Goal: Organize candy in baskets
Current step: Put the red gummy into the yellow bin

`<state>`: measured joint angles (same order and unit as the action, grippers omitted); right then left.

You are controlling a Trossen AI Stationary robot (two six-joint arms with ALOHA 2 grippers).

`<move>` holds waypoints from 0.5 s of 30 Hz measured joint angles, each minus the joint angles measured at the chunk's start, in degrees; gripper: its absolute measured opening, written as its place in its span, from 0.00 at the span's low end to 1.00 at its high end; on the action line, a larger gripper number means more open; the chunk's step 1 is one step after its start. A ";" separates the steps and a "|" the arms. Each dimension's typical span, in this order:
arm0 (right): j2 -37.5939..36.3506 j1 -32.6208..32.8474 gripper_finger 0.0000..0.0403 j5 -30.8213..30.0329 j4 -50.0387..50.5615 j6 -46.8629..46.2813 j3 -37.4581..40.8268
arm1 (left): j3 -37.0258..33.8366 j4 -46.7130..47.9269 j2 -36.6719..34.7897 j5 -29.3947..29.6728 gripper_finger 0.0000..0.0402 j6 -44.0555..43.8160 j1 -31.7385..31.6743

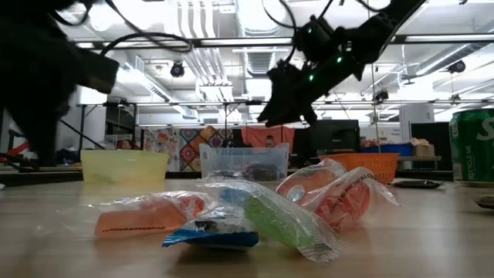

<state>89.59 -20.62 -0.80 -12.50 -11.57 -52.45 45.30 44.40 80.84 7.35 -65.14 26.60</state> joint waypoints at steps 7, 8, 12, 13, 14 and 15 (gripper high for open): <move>-5.30 5.23 0.40 12.49 4.79 0.00 0.00 | 0.00 -14.68 0.00 -3.84 0.23 9.10 6.53; -5.85 6.52 0.39 14.27 5.58 0.00 0.00 | 0.00 -17.01 0.00 -1.85 0.23 10.33 7.13; -6.98 12.61 0.37 15.83 8.96 0.11 0.00 | 0.00 -25.40 0.34 8.90 0.23 17.01 8.83; -7.01 14.01 0.37 15.83 9.85 -0.06 0.00 | 0.00 -27.24 0.75 11.45 0.23 18.85 9.04; -7.01 15.50 0.36 15.83 10.83 -0.40 0.02 | 0.00 -29.16 1.39 13.51 0.23 21.12 9.11; -6.99 16.97 0.36 15.83 11.64 -0.48 0.02 | 0.00 -31.10 2.12 14.63 0.23 23.68 9.11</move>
<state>82.60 -3.65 15.03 -0.86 -12.05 -52.42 45.30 13.31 82.96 21.98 -41.46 35.71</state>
